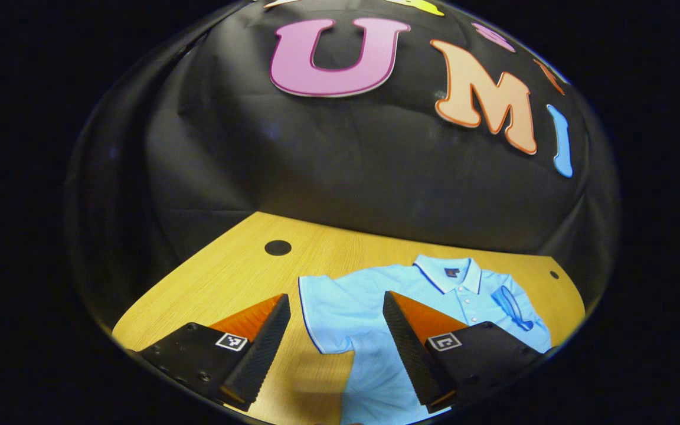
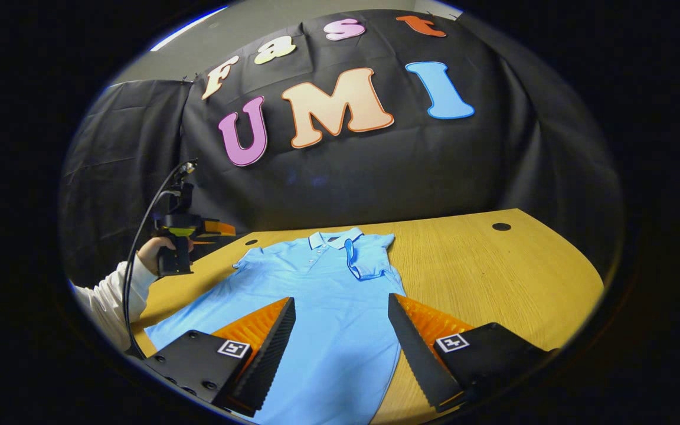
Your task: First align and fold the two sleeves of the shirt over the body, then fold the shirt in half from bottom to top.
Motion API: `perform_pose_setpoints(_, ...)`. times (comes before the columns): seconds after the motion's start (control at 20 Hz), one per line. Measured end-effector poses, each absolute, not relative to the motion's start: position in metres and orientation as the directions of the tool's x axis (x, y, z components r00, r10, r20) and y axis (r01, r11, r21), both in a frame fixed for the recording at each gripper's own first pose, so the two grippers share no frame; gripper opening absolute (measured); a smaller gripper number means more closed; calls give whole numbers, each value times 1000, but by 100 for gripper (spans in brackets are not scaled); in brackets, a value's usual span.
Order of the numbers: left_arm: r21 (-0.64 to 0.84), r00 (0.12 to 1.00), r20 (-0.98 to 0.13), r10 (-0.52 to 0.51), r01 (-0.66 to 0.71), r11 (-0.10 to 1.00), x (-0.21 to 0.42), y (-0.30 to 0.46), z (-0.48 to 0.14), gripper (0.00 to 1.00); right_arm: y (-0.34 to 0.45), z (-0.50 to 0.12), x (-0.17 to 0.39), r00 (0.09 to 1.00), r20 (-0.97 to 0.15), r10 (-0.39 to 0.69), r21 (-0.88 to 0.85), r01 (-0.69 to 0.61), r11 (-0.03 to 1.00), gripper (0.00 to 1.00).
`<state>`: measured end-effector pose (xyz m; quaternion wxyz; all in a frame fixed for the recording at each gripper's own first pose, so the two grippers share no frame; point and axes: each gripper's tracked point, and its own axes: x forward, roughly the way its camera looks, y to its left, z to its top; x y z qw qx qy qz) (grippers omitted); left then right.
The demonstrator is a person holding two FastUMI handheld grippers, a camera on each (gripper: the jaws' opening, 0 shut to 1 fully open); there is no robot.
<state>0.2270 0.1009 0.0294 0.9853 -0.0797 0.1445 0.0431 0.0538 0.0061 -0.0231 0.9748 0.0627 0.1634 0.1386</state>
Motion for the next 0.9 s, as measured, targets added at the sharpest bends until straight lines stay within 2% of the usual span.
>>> perform_pose_setpoints(0.35,-83,916,-383,118,-161,983,263,113,-13,94,2,-29,54,903,-321,286,164,-245,956,98)
perform_pose_setpoints(0.6,-71,898,-416,143,-189,979,276,121,-30,89,3,-23,52,904,-305,300,182,-254,950,98)
perform_pose_setpoints(0.9,-49,890,-428,159,-199,979,279,124,-39,70,4,-18,52,907,-289,307,183,-263,947,98)
